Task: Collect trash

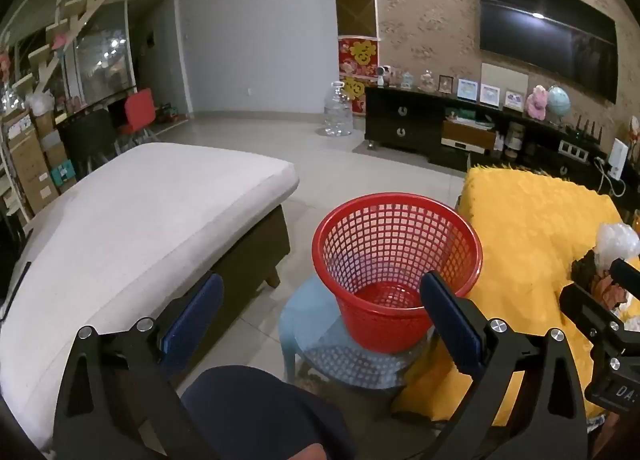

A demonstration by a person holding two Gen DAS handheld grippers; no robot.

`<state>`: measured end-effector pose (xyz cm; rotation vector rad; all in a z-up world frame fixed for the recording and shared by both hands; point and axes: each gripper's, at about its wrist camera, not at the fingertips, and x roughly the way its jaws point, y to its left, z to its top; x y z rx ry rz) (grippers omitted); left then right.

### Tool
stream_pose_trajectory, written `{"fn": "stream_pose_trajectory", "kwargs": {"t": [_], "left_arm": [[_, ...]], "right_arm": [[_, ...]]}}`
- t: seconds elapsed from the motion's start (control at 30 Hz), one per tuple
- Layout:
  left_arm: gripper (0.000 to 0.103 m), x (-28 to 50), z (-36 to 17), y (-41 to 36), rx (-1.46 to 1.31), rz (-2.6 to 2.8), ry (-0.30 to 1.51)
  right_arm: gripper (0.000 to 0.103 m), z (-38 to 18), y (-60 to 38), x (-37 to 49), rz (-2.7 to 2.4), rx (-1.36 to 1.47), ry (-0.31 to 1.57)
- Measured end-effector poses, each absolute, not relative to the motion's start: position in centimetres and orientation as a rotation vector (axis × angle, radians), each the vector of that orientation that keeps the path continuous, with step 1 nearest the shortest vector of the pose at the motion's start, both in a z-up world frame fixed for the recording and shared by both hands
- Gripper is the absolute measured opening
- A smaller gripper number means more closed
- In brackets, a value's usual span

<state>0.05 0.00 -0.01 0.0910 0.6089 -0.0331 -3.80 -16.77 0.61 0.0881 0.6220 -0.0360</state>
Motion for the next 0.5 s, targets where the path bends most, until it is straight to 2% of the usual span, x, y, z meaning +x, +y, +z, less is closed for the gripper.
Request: {"fn": "stream_pose_trajectory", "kwargs": {"t": [0.5], "left_arm": [[0.095, -0.44, -0.24, 0.09, 0.086, -0.037, 0.608]], "right_arm": [[0.097, 0.52, -16.64, -4.1, -0.027, 0.094, 0.63]]}}
